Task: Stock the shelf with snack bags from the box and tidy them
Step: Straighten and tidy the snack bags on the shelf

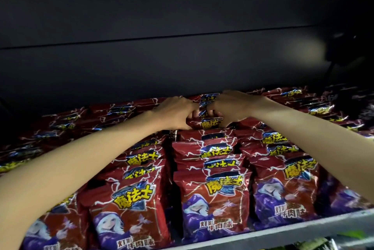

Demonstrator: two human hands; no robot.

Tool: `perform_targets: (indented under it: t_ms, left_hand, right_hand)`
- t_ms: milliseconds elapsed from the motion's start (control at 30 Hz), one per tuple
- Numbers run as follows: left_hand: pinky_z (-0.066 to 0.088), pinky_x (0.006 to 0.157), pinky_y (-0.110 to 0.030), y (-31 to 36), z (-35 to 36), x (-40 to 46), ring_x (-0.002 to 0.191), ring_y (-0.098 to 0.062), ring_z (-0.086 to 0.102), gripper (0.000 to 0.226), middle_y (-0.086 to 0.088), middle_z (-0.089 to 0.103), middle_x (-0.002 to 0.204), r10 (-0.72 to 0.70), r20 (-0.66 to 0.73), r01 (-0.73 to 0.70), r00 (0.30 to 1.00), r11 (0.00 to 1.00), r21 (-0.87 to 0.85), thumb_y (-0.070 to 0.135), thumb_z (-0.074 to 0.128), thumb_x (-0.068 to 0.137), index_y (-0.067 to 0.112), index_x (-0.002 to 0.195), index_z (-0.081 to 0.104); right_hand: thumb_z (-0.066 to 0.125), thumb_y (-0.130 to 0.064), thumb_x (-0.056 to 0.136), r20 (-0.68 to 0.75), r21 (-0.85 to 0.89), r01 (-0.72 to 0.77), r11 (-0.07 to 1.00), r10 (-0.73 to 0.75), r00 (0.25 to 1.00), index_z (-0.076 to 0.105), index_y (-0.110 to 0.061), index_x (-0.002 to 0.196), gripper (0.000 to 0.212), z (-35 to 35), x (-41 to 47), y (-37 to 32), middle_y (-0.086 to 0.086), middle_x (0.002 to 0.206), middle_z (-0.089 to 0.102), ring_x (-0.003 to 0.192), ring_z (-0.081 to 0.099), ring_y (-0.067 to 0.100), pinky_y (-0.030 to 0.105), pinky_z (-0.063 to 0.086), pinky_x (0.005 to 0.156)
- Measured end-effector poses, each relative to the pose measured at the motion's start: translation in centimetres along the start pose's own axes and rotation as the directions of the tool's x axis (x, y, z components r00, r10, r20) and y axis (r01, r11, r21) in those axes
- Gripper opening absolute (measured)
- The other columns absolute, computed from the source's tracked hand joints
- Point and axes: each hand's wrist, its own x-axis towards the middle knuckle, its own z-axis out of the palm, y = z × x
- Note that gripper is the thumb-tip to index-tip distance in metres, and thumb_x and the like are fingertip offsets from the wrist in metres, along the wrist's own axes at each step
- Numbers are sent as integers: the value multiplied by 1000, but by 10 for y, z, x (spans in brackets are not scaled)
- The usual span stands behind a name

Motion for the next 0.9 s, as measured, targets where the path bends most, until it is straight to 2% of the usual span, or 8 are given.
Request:
perform_targets:
  t_ms: [100, 167, 233, 333, 433, 700, 800, 900]
  left_hand:
    - [37, 67, -25, -1, 1, 0, 97, -12, 55, 34, 11, 57, 99, 34, 9, -34, 999, 999, 22, 36, 69, 78, 25, 109, 60]
    - [33, 69, -25, -1, 3, 0, 102, -12, 53, 36, 9, 57, 104, 61, 26, -62, 998, 996, 56, 41, 65, 81, 26, 112, 60]
    - [34, 72, -26, 0, 5, 3, 103, -15, 51, 37, 7, 53, 97, 68, 64, -73, 996, 994, 82, 43, 64, 82, 23, 113, 61]
    - [38, 75, -27, 1, 3, 8, 105, -18, 52, 38, 4, 57, 100, 44, 85, -50, 995, 996, 70, 35, 66, 80, 19, 113, 61]
    - [34, 80, -26, 1, 1, 10, 110, -16, 50, 48, 3, 58, 118, 19, 51, -23, 999, 997, 78, 37, 68, 78, 18, 121, 58]
    - [34, 82, -26, 3, 4, 8, 110, -14, 47, 54, 4, 54, 119, 29, -39, -23, 999, 989, 148, 51, 61, 82, 22, 126, 53]
    - [30, 80, -23, 2, 0, 10, 112, -12, 47, 52, 7, 53, 121, -14, 28, 14, 1000, 999, 30, 46, 68, 79, 26, 124, 52]
    - [31, 83, -23, -1, 0, 11, 115, -13, 48, 52, 7, 52, 127, -35, 79, 39, 996, 997, -61, 40, 70, 78, 26, 125, 53]
  right_hand:
    - [69, -32, 80, -44, 69, 55, 996, -52, 998, 61, -14, 98, 26, 8, 1, 5, 1, 90, 66, 87, 59, 20, 31, 39, 78]
    - [68, -31, 81, -34, 111, 59, 992, -56, 998, 62, -13, 103, 29, 9, -2, 6, 0, 96, 65, 88, 58, 19, 33, 42, 80]
    - [68, -32, 82, -26, 85, 59, 995, -57, 998, 61, -14, 109, 34, 8, -2, 6, -4, 94, 64, 84, 55, 15, 29, 37, 79]
    - [68, -33, 81, -50, 27, 72, 997, -71, 996, 61, -13, 95, 25, 9, 0, 4, -6, 73, 57, 76, 52, 15, 30, 32, 81]
    - [65, -40, 82, -95, -40, 58, 998, -61, 994, 59, -19, 94, 25, 12, -1, 7, -2, 84, 61, 89, 54, 17, 28, 24, 80]
    - [61, -47, 85, -188, -232, 23, 972, -69, 980, 58, -20, 114, 40, 16, -1, 11, -3, 99, 63, 105, 49, 18, 32, 29, 88]
    - [67, -46, 81, -190, 9, 50, 999, -47, 981, 56, -22, 119, 46, 14, -8, 19, -4, 107, 61, 108, 50, 15, 31, 32, 91]
    - [73, -38, 79, -234, 348, 103, 932, -21, 972, 59, -22, 118, 44, 12, -28, 33, -7, 116, 62, 109, 52, 8, 24, 37, 91]
